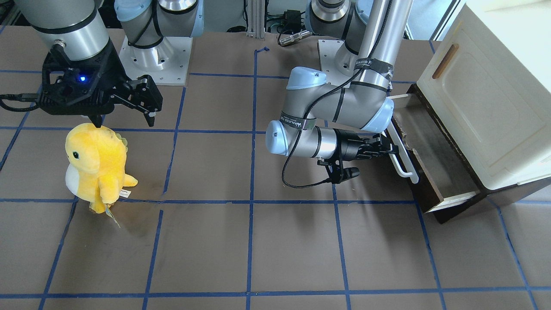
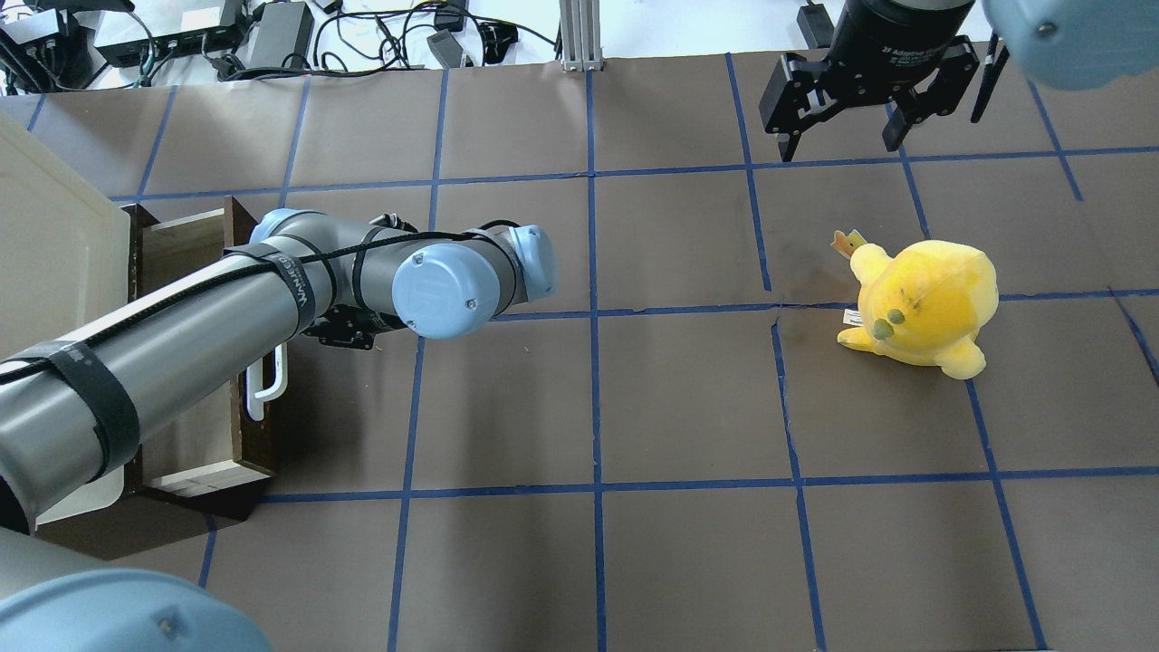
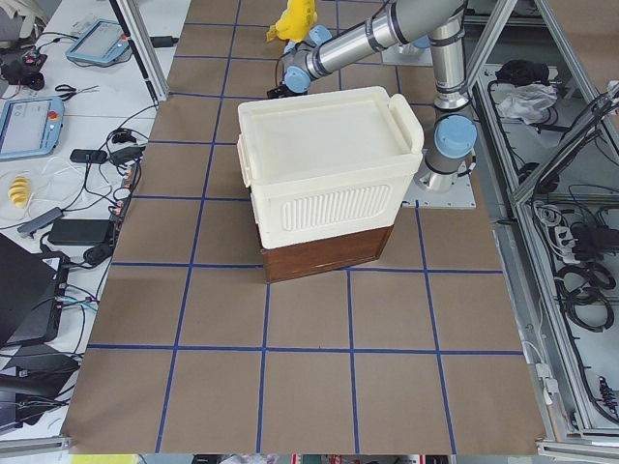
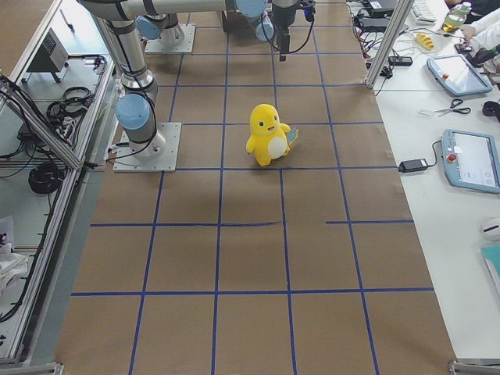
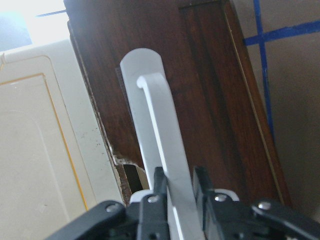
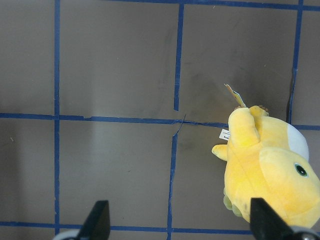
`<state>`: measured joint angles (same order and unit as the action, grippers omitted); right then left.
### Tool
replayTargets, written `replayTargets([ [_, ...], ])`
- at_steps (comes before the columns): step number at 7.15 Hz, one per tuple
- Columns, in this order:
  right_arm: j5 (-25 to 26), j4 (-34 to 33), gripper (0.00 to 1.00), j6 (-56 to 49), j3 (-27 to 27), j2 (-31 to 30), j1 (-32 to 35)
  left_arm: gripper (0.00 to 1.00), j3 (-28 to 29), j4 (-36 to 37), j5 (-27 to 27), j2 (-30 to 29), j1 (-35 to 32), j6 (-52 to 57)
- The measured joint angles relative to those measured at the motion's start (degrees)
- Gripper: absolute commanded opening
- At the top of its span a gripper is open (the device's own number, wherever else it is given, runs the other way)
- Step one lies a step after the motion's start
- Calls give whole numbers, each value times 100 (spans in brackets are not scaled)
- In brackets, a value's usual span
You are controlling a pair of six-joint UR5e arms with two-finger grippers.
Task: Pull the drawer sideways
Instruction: 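Pull the handle with the left gripper, sliding the drawer out sideways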
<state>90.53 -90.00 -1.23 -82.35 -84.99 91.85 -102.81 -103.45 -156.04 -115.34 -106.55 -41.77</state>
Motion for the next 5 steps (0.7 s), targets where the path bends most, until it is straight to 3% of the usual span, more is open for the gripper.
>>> replayTargets([
  [1, 0, 0, 100, 0, 0, 0, 0, 46, 7, -2, 3, -1, -2, 1],
  [2, 0, 0, 100, 0, 0, 0, 0, 99, 9, -8, -5, 0, -2, 4],
  [5, 0, 0, 100, -4, 0, 0, 0, 100, 7, -32, -17, -1, -15, 5],
])
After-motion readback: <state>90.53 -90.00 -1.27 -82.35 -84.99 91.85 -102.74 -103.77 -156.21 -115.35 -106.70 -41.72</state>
